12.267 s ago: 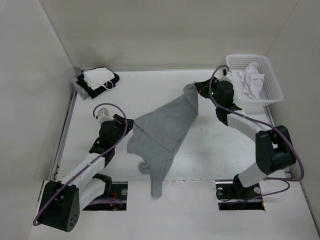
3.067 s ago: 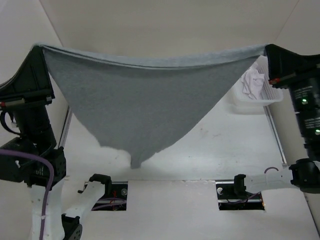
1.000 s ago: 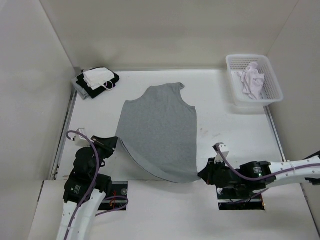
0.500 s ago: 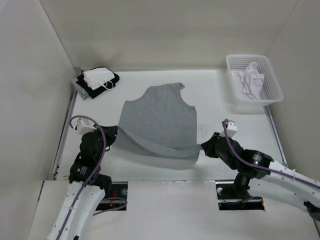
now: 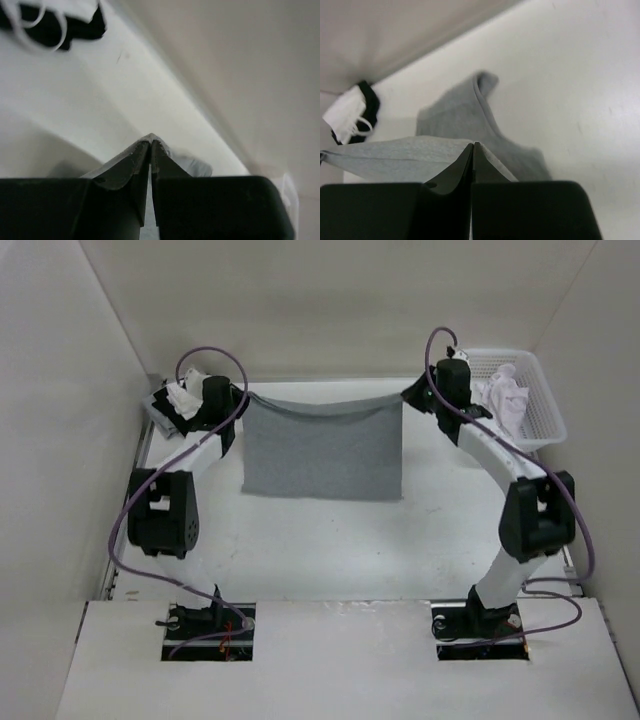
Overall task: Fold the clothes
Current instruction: Fold the tank top
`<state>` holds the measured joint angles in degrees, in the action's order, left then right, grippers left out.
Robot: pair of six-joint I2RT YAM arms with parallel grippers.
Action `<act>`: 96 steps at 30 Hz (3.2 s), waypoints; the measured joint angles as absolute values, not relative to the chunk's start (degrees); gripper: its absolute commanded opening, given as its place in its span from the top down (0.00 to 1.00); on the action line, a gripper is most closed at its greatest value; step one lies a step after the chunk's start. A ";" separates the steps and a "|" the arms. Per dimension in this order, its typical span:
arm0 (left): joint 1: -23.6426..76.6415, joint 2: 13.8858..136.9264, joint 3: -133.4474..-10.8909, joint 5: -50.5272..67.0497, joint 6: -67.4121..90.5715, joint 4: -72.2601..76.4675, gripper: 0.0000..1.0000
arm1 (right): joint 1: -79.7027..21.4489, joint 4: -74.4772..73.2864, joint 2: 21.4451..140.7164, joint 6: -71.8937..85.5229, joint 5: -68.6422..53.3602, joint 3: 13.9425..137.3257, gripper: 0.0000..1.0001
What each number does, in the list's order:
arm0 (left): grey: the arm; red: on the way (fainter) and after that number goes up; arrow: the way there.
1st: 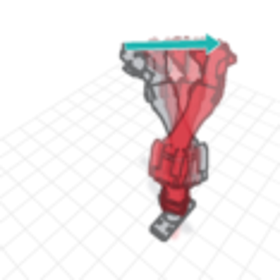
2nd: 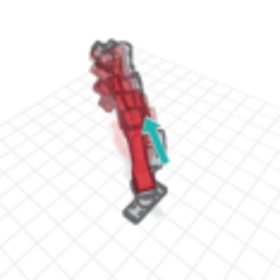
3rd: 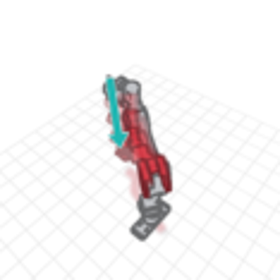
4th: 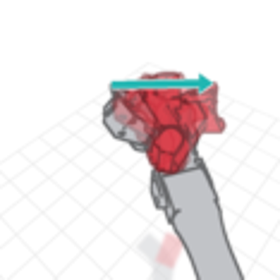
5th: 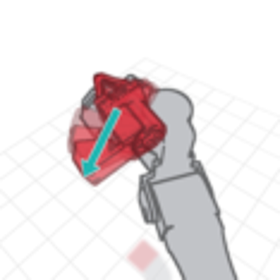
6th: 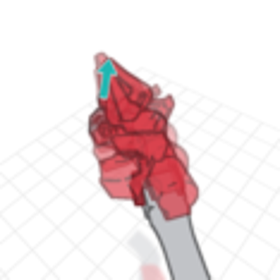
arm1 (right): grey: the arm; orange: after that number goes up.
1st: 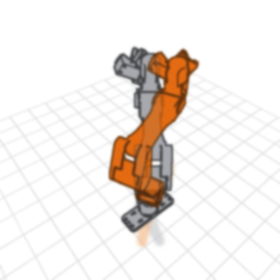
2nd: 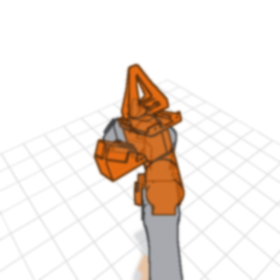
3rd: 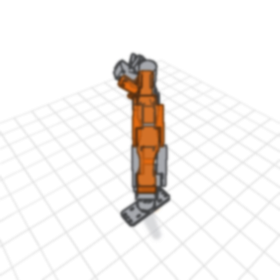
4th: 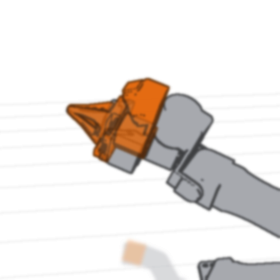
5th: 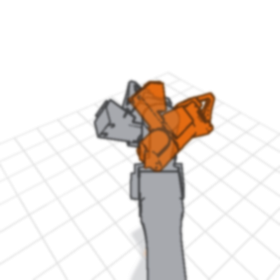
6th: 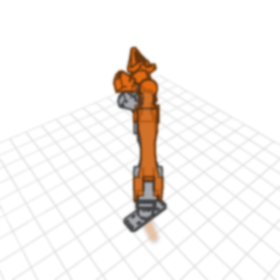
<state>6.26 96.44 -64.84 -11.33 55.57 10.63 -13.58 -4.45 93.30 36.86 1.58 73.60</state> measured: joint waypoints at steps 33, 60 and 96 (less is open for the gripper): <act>5.43 86.65 -23.46 -4.71 63.40 30.33 0.67 | -18.50 14.46 82.56 41.67 2.52 35.81 0.66; 3.27 91.39 -23.31 -2.46 67.09 36.86 0.97 | -18.11 9.19 90.63 49.25 5.98 38.68 0.63; 4.67 21.67 -53.39 0.45 60.73 -4.73 1.00 | -53.25 -29.65 30.09 35.92 32.82 69.56 1.00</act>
<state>4.67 21.67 -53.39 0.45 60.73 -4.73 -53.25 -29.65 30.09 35.92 32.82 69.56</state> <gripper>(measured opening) 0.022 0.009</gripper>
